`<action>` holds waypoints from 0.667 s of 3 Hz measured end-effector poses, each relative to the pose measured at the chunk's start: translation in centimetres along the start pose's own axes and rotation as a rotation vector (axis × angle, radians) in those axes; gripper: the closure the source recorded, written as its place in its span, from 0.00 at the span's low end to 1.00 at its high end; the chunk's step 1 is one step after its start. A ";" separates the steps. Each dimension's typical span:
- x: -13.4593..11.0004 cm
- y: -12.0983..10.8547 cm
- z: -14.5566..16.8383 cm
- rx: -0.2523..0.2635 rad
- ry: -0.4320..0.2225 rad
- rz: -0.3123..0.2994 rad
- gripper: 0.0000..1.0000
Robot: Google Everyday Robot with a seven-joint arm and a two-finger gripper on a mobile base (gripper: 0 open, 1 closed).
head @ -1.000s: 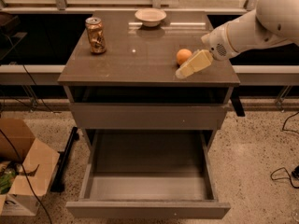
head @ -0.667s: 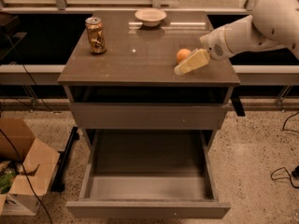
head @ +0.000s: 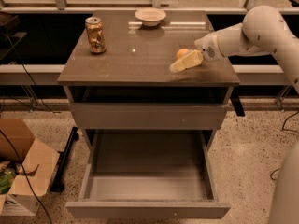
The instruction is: Place orange into middle drawer
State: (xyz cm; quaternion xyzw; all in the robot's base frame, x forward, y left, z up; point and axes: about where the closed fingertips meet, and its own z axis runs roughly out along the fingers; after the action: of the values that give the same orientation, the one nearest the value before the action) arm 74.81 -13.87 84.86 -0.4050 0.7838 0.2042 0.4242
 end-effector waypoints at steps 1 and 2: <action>1.1 -1.0 1.3 -0.006 -0.004 0.043 0.18; 1.0 -1.0 1.4 0.001 0.004 0.040 0.42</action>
Offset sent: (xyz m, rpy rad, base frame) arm 0.0106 -0.0064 -0.0077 -0.0008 0.0161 -0.0374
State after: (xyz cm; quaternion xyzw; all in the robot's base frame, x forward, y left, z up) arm 76.01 -13.96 83.27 -0.3895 0.7925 0.2117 0.4188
